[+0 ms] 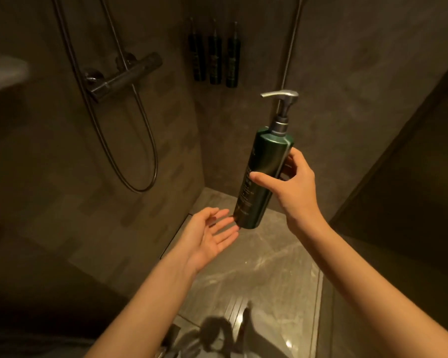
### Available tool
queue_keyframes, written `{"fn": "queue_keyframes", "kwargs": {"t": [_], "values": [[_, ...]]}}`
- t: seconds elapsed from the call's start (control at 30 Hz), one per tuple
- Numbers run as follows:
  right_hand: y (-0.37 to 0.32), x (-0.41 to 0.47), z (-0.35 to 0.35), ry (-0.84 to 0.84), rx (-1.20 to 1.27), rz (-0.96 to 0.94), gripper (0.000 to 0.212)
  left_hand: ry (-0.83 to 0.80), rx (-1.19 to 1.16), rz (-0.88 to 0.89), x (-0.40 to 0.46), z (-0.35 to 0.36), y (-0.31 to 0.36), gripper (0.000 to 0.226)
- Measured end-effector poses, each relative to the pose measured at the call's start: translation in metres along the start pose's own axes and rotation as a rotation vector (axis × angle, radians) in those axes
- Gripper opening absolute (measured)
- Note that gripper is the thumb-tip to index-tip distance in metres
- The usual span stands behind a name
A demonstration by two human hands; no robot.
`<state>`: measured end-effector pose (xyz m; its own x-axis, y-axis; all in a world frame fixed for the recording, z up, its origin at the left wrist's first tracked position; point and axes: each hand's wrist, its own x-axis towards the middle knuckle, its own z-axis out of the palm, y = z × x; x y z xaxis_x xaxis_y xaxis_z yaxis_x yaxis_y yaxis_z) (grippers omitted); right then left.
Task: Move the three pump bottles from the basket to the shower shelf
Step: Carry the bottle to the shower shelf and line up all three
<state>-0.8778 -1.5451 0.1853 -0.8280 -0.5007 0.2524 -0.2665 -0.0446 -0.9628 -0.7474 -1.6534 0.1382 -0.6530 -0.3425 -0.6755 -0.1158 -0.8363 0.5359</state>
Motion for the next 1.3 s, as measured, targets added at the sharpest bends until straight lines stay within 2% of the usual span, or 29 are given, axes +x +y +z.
{"fn": "queue_keyframes", "kwargs": {"t": [0.23, 0.53, 0.73, 1.07, 1.2, 1.3], "values": [[0.027, 0.124, 0.033, -0.299, 0.025, -0.069, 0.07, 0.122, -0.173, 0.139, 0.059, 0.03, 0.057, 0.036], [-0.019, 0.248, 0.084, -0.661, 0.138, -0.256, 0.069, 0.224, -0.466, 0.42, 0.057, 0.079, 0.13, 0.037], [-0.079, 0.282, 0.163, -0.87, 0.332, -0.322, 0.067, 0.277, -0.589, 0.684, 0.016, 0.066, 0.181, 0.043], [-0.168, 0.288, 0.319, -1.103, 0.548, -0.405, 0.066, 0.4, -0.611, 1.144, -0.033, 0.007, 0.275, 0.047], [-0.186, 0.293, 0.371, -1.176, 0.575, -0.432, 0.065, 0.503, -0.587, 1.236, -0.038, -0.014, 0.312, 0.049], [-0.197, 0.298, 0.406, -1.212, 0.606, -0.409, 0.061, 0.523, -0.603, 1.248, -0.047, -0.027, 0.336, 0.048]]}}
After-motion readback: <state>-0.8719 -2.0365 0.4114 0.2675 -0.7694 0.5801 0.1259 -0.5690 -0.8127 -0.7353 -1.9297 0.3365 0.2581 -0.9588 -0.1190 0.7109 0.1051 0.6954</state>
